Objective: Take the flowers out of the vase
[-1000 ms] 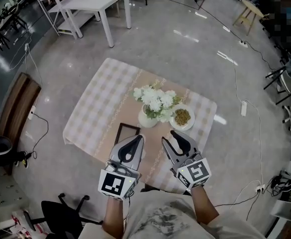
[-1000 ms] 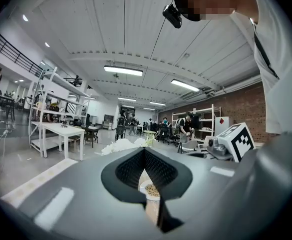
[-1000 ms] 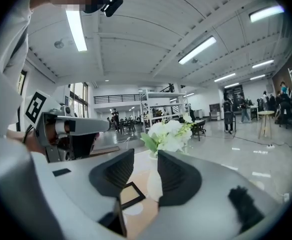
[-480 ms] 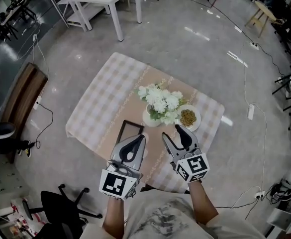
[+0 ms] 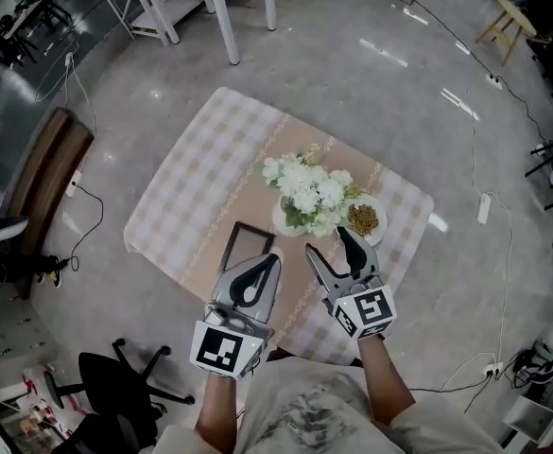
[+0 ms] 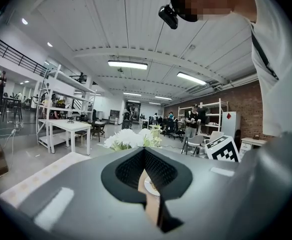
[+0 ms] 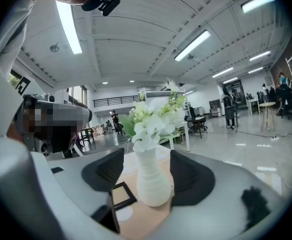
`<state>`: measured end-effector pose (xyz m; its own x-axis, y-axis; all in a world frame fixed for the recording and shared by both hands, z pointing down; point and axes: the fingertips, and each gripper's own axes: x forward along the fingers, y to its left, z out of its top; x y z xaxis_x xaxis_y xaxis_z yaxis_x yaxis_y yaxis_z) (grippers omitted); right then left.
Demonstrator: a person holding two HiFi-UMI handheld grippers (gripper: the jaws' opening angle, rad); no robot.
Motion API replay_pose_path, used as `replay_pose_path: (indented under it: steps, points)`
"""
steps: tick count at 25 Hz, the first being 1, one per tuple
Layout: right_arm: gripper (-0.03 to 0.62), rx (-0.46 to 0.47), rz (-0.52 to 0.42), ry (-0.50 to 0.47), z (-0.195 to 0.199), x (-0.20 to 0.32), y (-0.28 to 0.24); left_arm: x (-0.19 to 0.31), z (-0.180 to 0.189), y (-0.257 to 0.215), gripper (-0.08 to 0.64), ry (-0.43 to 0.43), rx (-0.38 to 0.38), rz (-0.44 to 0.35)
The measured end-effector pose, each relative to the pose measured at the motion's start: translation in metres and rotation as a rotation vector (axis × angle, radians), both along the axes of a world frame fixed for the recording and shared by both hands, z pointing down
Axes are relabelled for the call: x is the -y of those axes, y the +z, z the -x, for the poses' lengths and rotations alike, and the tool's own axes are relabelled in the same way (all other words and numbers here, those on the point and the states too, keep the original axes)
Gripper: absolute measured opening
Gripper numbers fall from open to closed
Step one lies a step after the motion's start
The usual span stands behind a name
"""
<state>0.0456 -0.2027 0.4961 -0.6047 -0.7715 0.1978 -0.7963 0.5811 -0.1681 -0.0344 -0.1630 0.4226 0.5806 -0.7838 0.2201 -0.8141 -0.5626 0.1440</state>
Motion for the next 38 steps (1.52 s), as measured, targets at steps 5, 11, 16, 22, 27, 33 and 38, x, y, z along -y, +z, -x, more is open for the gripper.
replay_pose_path:
  steps: [5,11,16,22,27,33,38]
  points:
    - [0.319,0.038,-0.004,0.028,-0.001,0.011,0.002,0.004,-0.003,0.004,0.009,0.009,0.003,0.008]
    - [0.384,0.086,-0.045,0.022,0.001,0.02,-0.009,0.007,-0.002,0.008,0.009,0.008,0.004,0.019]
    - [0.414,0.073,-0.056,0.016,0.004,0.027,-0.014,0.007,-0.002,0.012,0.009,0.009,0.003,0.029]
    - [0.417,0.095,-0.039,0.013,0.007,0.039,-0.007,0.007,-0.001,0.016,0.009,0.009,0.002,0.036]
    - [0.417,0.113,-0.04,-0.002,0.012,0.043,-0.004,0.006,0.001,0.019,0.009,0.004,0.002,0.046]
    - [0.414,0.079,-0.073,-0.01,0.017,0.046,-0.005,0.006,0.003,0.023,0.009,0.003,0.005,0.057]
    - [0.411,0.056,-0.093,0.002,0.015,0.048,-0.008,0.006,0.004,0.026,0.009,0.002,0.003,0.067]
